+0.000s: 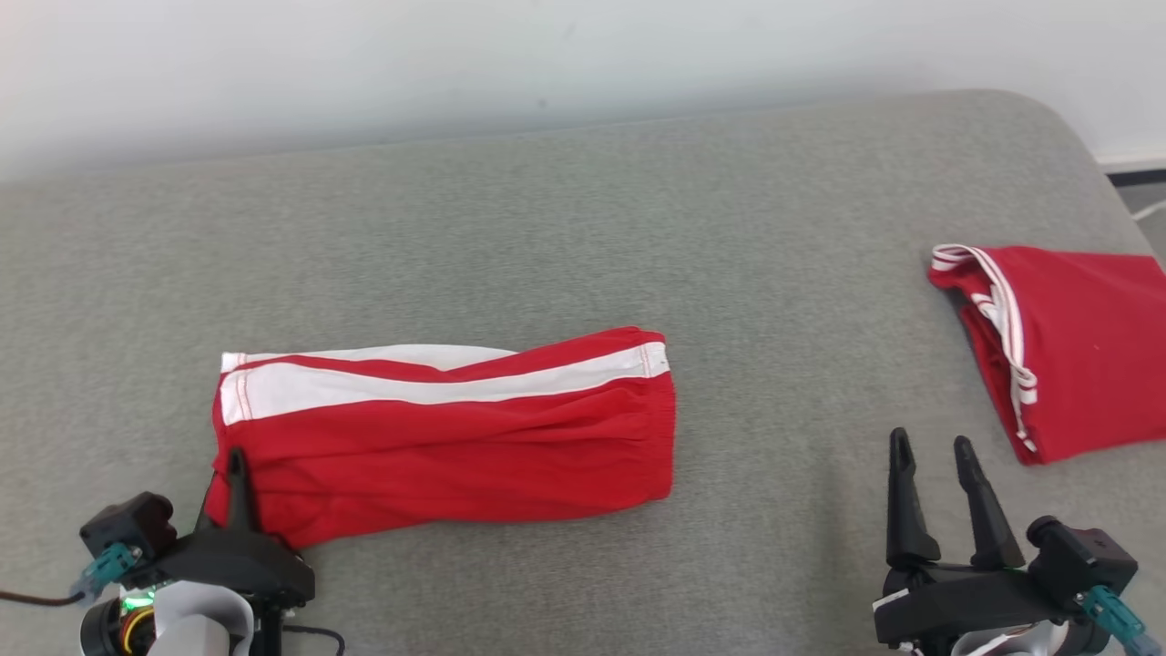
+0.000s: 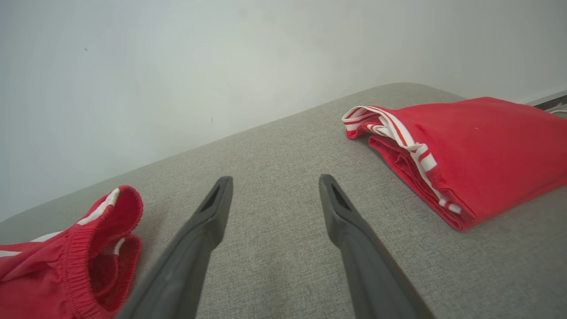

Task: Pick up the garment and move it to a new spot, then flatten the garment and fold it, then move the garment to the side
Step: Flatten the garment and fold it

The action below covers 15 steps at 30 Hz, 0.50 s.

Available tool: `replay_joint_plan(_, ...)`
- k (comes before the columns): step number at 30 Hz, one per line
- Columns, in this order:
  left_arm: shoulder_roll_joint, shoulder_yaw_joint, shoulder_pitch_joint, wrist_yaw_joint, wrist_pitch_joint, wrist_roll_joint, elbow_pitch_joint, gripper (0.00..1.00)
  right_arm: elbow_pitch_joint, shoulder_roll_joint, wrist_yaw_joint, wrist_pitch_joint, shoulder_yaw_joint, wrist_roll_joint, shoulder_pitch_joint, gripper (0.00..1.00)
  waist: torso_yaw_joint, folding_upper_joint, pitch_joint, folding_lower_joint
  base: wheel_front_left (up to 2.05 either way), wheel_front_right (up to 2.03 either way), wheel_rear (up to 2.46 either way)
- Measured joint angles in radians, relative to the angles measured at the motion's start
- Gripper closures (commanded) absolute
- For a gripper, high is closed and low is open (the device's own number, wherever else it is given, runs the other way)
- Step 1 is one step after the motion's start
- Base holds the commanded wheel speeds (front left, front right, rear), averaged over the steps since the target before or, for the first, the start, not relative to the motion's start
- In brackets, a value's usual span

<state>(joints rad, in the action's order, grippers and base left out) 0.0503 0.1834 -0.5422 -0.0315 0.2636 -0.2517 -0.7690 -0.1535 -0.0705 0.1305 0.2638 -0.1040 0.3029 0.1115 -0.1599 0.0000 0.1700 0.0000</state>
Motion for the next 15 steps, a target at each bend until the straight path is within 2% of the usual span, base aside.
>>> replay_joint_plan(1,-0.001,-0.009,0.008,0.008,0.0,-0.007,0.01,0.0,-0.004,0.0,0.0,0.0,-0.004,0.0,0.001,0.0,0.007,0.0,-0.002,0.0,0.0,0.0,0.0)
replay_joint_plan(4,0.001,-0.034,0.03,0.028,0.0,-0.016,0.059,0.0,-0.012,-0.002,0.0,0.0,-0.012,0.005,0.0,0.0,0.027,0.0,-0.007,0.0,0.0,0.0,0.0)
replay_joint_plan(9,0.0,-0.076,0.103,0.068,0.0,0.03,0.18,0.0,-0.019,-0.003,0.0,0.0,-0.029,0.008,0.002,0.0,0.055,0.0001,-0.02,0.0,0.0,0.0,0.0)
replay_joint_plan(15,0.0,-0.128,0.211,0.095,0.0,0.07,0.317,0.0,-0.021,-0.004,0.0,0.0,-0.081,0.021,0.036,0.0,0.093,0.0,-0.035,0.0,0.0,0.0,0.0)
